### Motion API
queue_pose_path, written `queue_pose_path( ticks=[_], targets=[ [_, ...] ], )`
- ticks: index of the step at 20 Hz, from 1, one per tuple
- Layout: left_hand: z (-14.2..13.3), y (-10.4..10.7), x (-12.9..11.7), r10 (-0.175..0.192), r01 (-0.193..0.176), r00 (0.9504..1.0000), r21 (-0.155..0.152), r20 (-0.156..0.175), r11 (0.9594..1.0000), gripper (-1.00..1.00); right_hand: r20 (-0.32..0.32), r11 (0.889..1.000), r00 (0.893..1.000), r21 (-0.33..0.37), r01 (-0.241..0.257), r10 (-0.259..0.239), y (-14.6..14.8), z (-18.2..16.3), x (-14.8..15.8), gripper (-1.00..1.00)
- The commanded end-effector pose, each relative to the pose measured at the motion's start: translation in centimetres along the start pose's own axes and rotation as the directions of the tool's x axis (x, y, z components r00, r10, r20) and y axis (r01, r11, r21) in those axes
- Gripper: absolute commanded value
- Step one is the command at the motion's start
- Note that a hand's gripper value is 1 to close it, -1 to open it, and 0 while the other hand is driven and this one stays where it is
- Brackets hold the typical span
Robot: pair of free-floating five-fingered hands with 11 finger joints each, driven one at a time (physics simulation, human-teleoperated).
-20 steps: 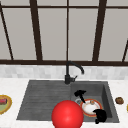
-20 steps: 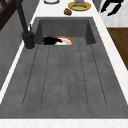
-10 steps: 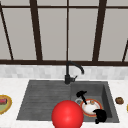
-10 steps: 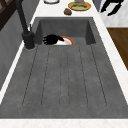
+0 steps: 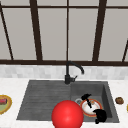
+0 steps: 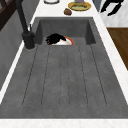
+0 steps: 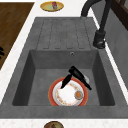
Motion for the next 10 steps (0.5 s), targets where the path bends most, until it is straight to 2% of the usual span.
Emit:
queue_pose_path(
  ticks=[1, 4, 7, 8, 10],
  targets=[
    [-0.2, -2.0, 0.0, -0.011, 0.003, 0.9967, -0.094, -0.081, 0.9956, -1.0, 0.0, 1.0, 1.0, 0.0, 0.0, 0.0, 0.0, 0.0, 0.0, 0.0],
    [-0.5, -3.1, -0.7, -0.025, 0.01, 0.9937, -0.135, -0.11, 0.9908, -1.0, 0.0, 1.0, 1.0, 0.0, 0.0, 0.0, 0.0, 0.0, 0.0, 0.0],
    [-1.0, -4.3, -1.4, -0.07, 0.046, 0.9886, -0.173, -0.133, 0.9838, -1.0, 0.0, 1.0, 1.0, 0.0, 0.0, 0.0, 0.0, 0.0, 0.0, 0.0],
    [-1.2, -4.6, -1.7, -0.085, 0.056, 0.9859, -0.191, -0.144, 0.98, -1.0, 0.0, 1.0, 1.0, 0.0, 0.0, 0.0, 0.0, 0.0, 0.0, 0.0],
    [-1.4, -5.0, -1.9, -0.115, 0.071, 0.978, -0.239, -0.174, 0.9684, -1.0, 0.0, 1.0, 1.0, 0.0, 0.0, 0.0, 0.0, 0.0, 0.0, 0.0]
  ],
)
